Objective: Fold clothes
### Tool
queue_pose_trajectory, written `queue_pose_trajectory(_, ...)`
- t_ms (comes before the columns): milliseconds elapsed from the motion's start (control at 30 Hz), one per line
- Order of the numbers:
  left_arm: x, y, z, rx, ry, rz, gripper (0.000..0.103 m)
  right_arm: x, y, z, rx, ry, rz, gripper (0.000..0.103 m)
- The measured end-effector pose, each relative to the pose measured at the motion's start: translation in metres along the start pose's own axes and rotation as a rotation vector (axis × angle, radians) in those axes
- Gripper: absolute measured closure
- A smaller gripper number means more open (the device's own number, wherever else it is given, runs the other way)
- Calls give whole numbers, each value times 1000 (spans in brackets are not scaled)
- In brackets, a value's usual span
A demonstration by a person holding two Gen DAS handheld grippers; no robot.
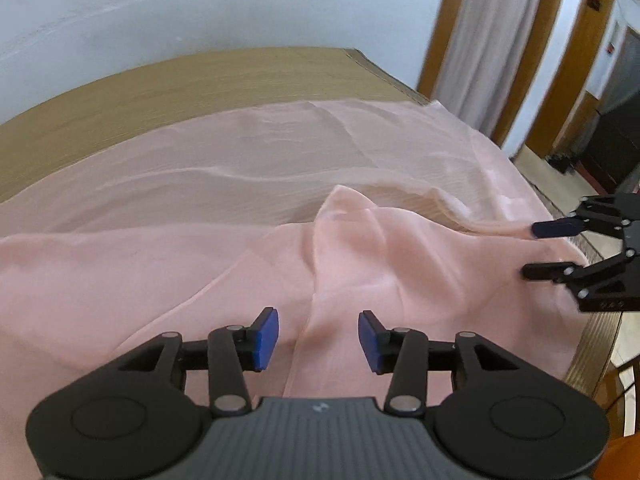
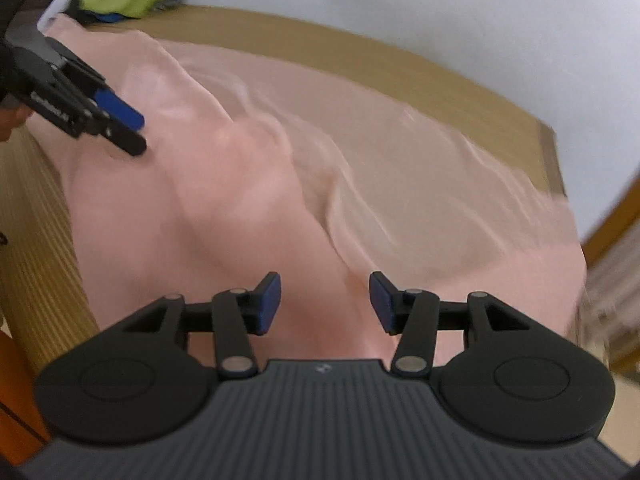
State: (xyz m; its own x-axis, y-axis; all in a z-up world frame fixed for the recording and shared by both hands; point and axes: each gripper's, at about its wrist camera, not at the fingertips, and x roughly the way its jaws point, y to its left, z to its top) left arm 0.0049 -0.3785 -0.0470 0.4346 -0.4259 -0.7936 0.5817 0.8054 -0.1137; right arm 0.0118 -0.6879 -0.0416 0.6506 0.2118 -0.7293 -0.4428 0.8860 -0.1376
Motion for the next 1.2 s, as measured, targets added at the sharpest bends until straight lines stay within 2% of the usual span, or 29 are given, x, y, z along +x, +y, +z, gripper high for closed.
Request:
queue_pose_trajectory(100,17,-4,1,30,43,-30,56,-18,-15,-15,93,12,-62,52)
queue_pose_trajectory(200,20,-11,-1,69,40,-46,56,-28,-24,-24,150,23,-79,52)
queue_pose_trajectory(300,19,-17,-6,77,48,-65,57,-34,-32,-34,184,15,-135,52)
queue_pose_trajectory(433,16,-27,-11,97,55,-80,57,-38,-51,-50,312,2,-174,52)
queue_pose_trajectory(600,15,-35,-14,90,62,-90,58,-16,-52,-52,264,44,-247,52)
queue_pose_trajectory(633,13,-36,-14,83,61,-101,61,-14,-55,-53,293,40,-252,53)
queue_pose_trajectory(667,12,-37,-15,75,60,-112,70,-13,-57,-55,330,31,-252,59)
queue_pose_trajectory(700,9,-40,-15,66,58,-133,74,-13,-61,-56,357,31,-262,69)
queue_pose_trajectory(733,6,-42,-16,57,55,-154,78,-15,-66,-57,381,35,-277,89)
queue_pose_trajectory(800,-3,-51,-18,58,35,-208,79,-18,-76,-59,411,45,-386,89)
queue_pose_trajectory(867,-13,-62,-20,74,20,-252,78,-27,-89,-61,465,36,-484,85)
queue_pose_trajectory(900,-18,-68,-22,89,11,-257,78,-34,-95,-62,494,21,-506,85)
queue_pose_trajectory(933,-24,-74,-24,103,2,-262,78,-42,-97,-61,505,3,-494,84)
queue_pose_trajectory(1000,-32,-80,-27,115,-5,-263,77,-59,-88,-53,472,-42,-403,81)
queue_pose_trajectory(1033,-36,-80,-29,111,-10,-254,77,-66,-80,-47,441,-64,-346,76)
queue_pose_trajectory(1167,-49,-71,-34,72,-32,-238,78,-84,-26,-30,285,-138,-39,41)
queue_pose_trajectory(1200,-51,-67,-35,57,-38,-239,78,-85,-12,-30,232,-136,5,40)
